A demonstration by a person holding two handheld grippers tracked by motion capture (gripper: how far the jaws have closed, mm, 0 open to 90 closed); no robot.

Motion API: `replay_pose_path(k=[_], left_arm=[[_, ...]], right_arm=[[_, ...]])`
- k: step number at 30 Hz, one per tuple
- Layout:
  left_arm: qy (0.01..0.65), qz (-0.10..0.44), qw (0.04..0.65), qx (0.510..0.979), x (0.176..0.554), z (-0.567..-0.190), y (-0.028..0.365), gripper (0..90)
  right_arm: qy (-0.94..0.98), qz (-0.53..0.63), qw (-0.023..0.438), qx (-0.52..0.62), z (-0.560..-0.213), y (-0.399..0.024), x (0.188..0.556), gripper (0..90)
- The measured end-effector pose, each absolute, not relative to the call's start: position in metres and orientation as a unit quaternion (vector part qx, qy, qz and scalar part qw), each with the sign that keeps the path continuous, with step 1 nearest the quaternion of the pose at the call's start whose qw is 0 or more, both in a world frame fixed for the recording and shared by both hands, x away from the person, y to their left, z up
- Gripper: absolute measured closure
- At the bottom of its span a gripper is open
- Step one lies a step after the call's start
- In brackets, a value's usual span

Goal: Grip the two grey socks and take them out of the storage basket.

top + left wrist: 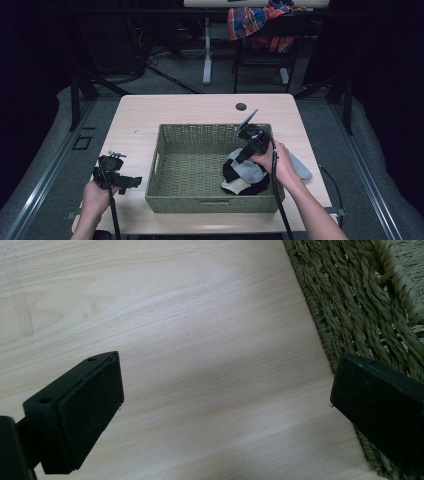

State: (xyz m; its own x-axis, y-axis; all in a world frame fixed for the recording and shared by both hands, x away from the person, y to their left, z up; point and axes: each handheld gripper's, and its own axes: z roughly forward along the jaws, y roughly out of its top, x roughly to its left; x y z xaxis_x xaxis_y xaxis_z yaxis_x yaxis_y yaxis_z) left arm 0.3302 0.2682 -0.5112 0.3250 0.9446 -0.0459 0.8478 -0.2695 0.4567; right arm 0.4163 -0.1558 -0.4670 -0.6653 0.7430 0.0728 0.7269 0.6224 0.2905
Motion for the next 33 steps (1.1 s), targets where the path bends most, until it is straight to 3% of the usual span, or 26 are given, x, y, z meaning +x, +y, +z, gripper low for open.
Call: replay_pose_path(k=[6,9,15,20,23,33], left_arm=[[0.570,0.118,0.205,0.787,0.330,-0.511,0.269,0.9],[0.568,0.118,0.204,0.788,0.330,-0.511,0.269,0.9],[0.569,0.118,0.205,0.788,0.330,-0.511,0.269,0.9],[0.569,0.117,0.205,0.788,0.330,-0.511,0.269,0.9],[0.568,0.118,0.204,0.789,0.330,-0.511,0.268,0.9],[0.568,0.117,0.204,0.789,0.330,-0.511,0.268,0.9]], right_arm=[[0.901,0.133,0.028,0.412,-0.482,-0.148,0.420,39.1],[0.896,0.131,0.027,0.423,-0.492,-0.143,0.421,48.0],[0.898,0.099,0.025,0.429,-0.504,-0.140,0.426,53.0],[0.895,0.085,0.026,0.436,-0.510,-0.141,0.430,78.6],[0.894,0.090,0.029,0.438,-0.508,-0.142,0.429,85.9],[0.884,0.152,0.038,0.440,-0.465,-0.152,0.420,86.6]])
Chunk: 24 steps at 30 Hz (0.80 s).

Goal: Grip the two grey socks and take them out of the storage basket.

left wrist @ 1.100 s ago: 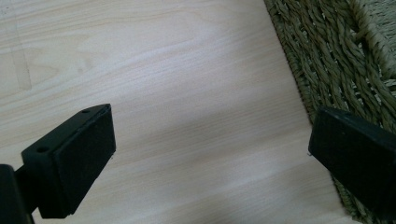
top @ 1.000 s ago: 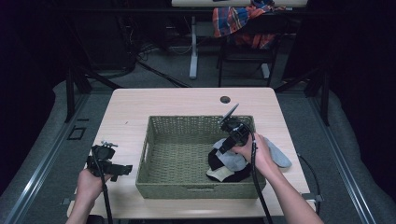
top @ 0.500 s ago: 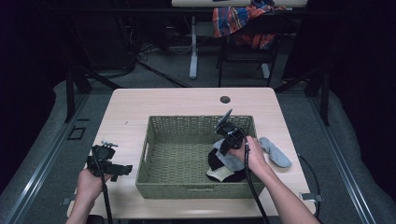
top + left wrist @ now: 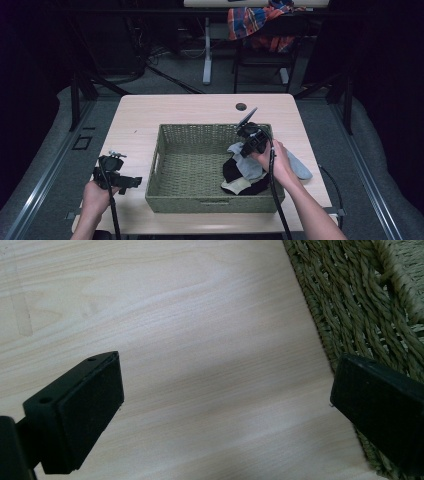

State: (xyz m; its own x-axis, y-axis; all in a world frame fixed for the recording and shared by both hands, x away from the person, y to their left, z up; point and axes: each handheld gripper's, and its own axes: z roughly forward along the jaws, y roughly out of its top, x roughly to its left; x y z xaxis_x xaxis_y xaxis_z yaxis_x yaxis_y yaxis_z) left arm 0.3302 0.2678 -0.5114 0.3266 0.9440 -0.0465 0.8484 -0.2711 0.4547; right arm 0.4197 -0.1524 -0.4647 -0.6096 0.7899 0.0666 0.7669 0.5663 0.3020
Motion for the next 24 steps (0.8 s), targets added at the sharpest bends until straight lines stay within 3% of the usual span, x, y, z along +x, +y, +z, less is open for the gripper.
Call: replay_pose_path(k=[24], left_arm=[[0.570,0.119,0.204,0.787,0.330,-0.512,0.268,0.9]], right_arm=[[0.882,0.214,0.072,0.415,-0.386,-0.168,0.399,86.5]])
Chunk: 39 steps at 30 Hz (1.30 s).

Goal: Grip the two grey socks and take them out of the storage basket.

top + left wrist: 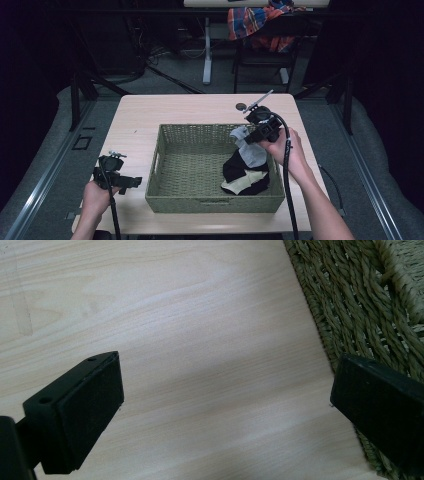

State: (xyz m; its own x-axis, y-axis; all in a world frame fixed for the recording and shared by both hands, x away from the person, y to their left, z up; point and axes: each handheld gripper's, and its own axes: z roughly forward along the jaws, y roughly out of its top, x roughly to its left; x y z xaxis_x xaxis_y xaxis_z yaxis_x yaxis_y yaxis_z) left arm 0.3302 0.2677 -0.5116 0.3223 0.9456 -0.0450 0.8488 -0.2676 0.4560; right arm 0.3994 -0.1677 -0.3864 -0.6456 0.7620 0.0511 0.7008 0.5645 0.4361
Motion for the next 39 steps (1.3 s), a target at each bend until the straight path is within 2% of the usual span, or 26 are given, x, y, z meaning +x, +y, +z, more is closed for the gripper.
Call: replay_pose_path(k=[18,30,39], left_arm=[[0.569,0.117,0.202,0.788,0.330,-0.511,0.268,0.9],[0.571,0.118,0.205,0.786,0.330,-0.512,0.269,0.9],[0.571,0.118,0.205,0.786,0.330,-0.511,0.268,0.9]], right_arm=[[0.864,0.259,0.104,0.418,-0.345,-0.187,0.384,86.4],[0.847,0.251,0.129,0.450,-0.336,-0.225,0.380,86.3],[0.834,0.233,0.134,0.482,-0.344,-0.253,0.384,86.3]])
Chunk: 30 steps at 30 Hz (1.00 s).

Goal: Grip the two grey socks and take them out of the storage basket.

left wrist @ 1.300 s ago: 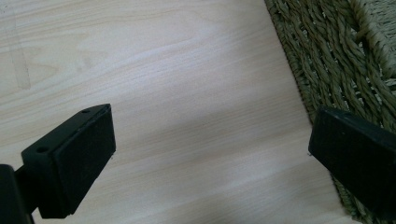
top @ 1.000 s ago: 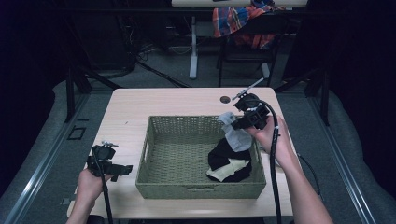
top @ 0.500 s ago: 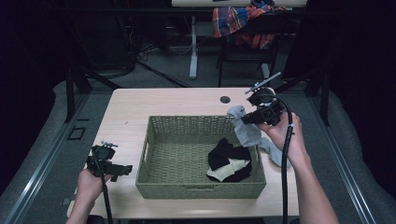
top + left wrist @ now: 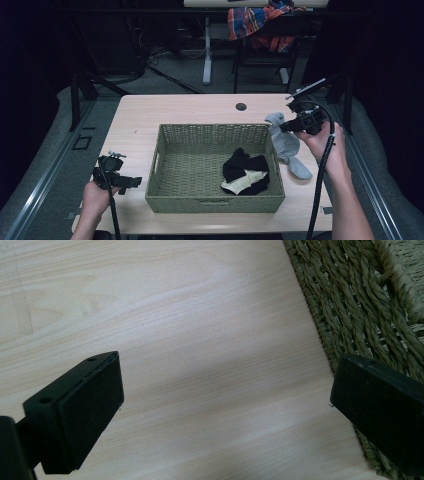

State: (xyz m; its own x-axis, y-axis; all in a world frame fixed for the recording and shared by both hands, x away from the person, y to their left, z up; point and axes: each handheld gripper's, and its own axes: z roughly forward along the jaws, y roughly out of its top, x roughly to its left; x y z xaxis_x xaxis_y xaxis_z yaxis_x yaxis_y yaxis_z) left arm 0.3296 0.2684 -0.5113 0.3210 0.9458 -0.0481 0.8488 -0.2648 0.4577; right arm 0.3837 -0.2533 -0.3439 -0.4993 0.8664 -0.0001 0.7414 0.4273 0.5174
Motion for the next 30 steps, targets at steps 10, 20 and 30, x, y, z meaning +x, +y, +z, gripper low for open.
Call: replay_pose_path(k=[10,20,30], left_arm=[[0.571,0.119,0.206,0.786,0.330,-0.511,0.269,0.9],[0.571,0.117,0.206,0.786,0.330,-0.511,0.268,0.9],[0.571,0.118,0.205,0.786,0.330,-0.511,0.269,0.9]], right_arm=[[0.814,0.228,0.136,0.516,-0.351,-0.282,0.387,86.3],[0.789,0.209,0.138,0.560,-0.365,-0.323,0.391,86.3],[0.782,0.185,0.130,0.580,-0.395,-0.334,0.406,86.3]])
